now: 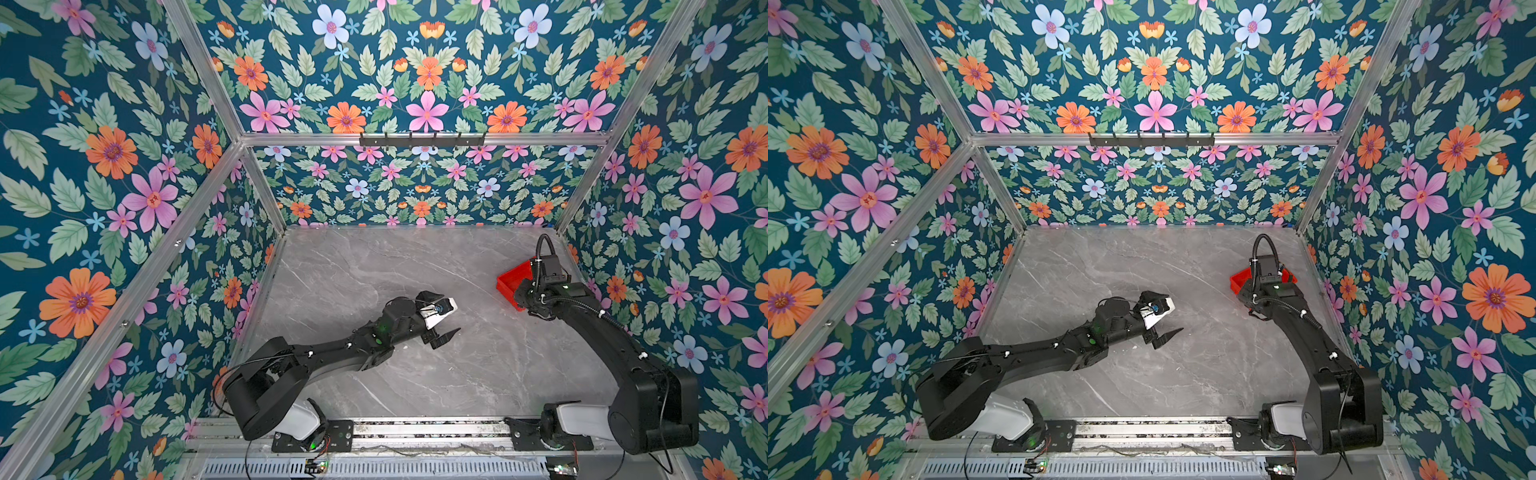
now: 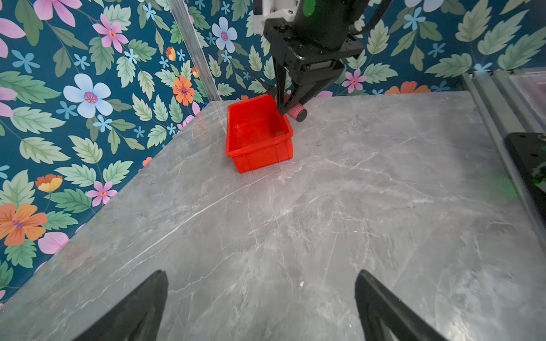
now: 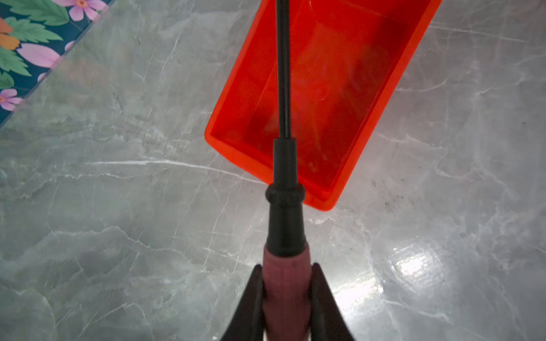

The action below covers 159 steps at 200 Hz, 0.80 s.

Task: Put the screwdriver in the bin
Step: Place the screwdriver into the bin.

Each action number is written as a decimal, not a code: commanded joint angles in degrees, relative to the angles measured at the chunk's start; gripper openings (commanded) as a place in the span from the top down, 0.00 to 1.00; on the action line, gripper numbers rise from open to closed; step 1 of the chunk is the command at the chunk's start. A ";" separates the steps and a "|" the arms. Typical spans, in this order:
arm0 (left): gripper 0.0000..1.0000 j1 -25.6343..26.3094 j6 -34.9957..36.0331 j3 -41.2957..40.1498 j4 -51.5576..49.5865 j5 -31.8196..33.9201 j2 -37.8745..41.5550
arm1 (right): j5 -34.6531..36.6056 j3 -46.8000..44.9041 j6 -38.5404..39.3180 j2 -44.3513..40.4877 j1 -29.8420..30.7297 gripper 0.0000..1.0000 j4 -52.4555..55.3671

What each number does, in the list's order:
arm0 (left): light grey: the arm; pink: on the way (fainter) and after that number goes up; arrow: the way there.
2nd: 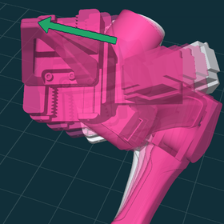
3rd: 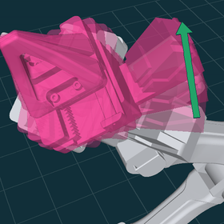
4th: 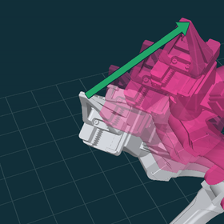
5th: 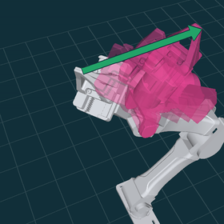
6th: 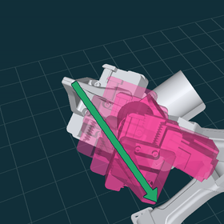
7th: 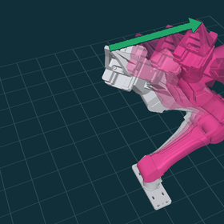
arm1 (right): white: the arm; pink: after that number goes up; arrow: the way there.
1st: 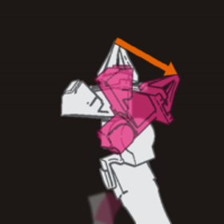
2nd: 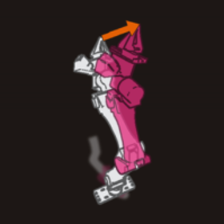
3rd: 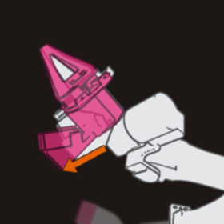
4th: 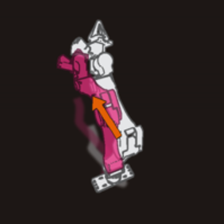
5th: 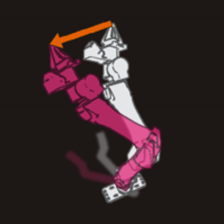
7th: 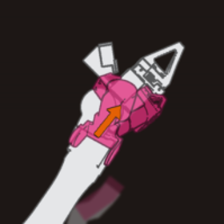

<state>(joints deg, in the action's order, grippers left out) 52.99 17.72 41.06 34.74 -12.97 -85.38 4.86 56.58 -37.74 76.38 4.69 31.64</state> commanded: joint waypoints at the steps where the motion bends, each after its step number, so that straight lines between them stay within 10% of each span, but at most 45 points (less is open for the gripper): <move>1: 0.00 0.35 -1.87 3.10 -1.59 2.77 -1.89 | -0.68 1.59 -1.35 2.09 -1.71 1.00 -1.49; 159: 0.00 3.33 -2.86 9.48 -5.74 5.58 -6.38 | -4.04 13.31 -8.48 27.76 -9.49 1.00 -4.94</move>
<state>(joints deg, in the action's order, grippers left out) 56.23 15.20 50.26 28.91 -7.81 -92.03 -0.78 68.64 -43.59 102.02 -4.82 28.03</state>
